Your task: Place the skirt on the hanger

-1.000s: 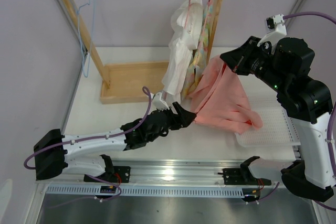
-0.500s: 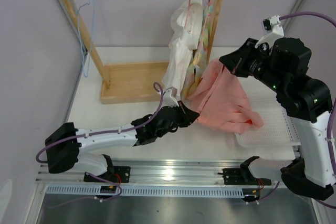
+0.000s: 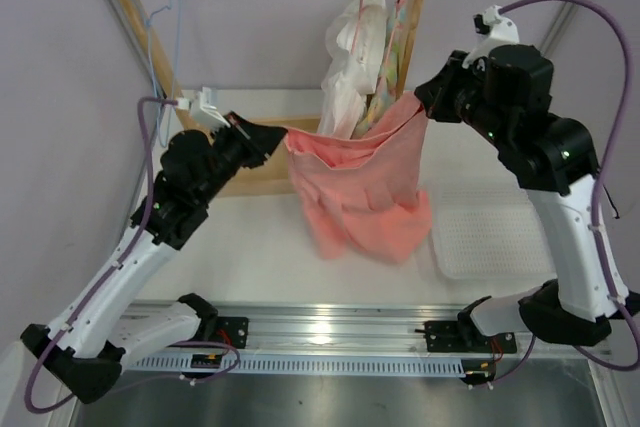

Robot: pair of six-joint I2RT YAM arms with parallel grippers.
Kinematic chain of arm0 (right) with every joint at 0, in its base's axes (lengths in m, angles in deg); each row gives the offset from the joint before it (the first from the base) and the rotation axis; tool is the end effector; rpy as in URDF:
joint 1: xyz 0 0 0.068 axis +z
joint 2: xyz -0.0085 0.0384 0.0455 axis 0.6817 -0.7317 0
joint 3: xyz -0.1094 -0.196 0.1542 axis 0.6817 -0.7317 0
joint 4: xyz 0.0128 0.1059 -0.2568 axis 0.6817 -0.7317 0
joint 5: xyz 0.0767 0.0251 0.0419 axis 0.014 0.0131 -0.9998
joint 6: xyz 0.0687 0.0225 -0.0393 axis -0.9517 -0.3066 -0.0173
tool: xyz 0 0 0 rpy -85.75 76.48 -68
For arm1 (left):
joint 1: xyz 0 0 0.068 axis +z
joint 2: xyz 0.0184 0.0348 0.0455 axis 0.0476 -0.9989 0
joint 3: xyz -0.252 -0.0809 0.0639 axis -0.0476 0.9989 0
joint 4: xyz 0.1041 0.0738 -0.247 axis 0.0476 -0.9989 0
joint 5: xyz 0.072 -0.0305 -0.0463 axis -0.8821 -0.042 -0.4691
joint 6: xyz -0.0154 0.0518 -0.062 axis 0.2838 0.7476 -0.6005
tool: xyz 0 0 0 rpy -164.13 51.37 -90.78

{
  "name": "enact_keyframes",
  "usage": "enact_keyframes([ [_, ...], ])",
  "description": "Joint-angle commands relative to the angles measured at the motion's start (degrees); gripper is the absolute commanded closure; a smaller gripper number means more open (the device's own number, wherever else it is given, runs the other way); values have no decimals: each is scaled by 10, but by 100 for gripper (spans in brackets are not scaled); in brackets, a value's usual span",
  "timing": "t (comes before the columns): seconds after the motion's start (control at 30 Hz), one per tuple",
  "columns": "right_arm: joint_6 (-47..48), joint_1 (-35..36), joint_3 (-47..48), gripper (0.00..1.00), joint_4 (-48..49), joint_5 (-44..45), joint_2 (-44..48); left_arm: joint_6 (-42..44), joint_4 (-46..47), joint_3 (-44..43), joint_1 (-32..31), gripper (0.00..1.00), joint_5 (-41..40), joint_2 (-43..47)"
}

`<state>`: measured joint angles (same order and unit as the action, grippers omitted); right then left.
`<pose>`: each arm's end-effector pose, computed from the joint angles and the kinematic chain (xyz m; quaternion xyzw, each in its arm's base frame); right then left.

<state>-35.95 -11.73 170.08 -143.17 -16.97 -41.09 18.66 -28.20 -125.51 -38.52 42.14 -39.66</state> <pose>0.2188 0.1208 0.5622 -0.0190 0.7821 0.2284 0.5795 0.2170 -0.1488 0.4041 -0.1060 0.7258 -0.4283 0.5278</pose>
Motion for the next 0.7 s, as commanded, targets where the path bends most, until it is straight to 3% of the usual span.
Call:
enact_keyframes([
  [0.0, 63, -10, 12, 100, 69, 38, -45, 63, -29, -102, 71, 100, 104, -43],
  [0.13, 79, -47, 50, 100, 149, 9, -100, 87, -21, -215, 147, 100, 155, -116],
  [0.23, 82, -60, 121, 100, 156, 0, -155, 97, -36, -341, 176, 100, 182, -174],
  [0.33, 85, -59, 121, 100, 184, -5, -163, 120, -65, -404, 181, 100, 182, -196],
  [0.43, 84, -61, 102, 100, 203, -4, -153, 136, -86, -384, 202, 100, 160, -186],
  [0.67, 100, -70, 91, 100, 276, -7, -195, 109, -26, -361, 296, 100, 224, -226],
])
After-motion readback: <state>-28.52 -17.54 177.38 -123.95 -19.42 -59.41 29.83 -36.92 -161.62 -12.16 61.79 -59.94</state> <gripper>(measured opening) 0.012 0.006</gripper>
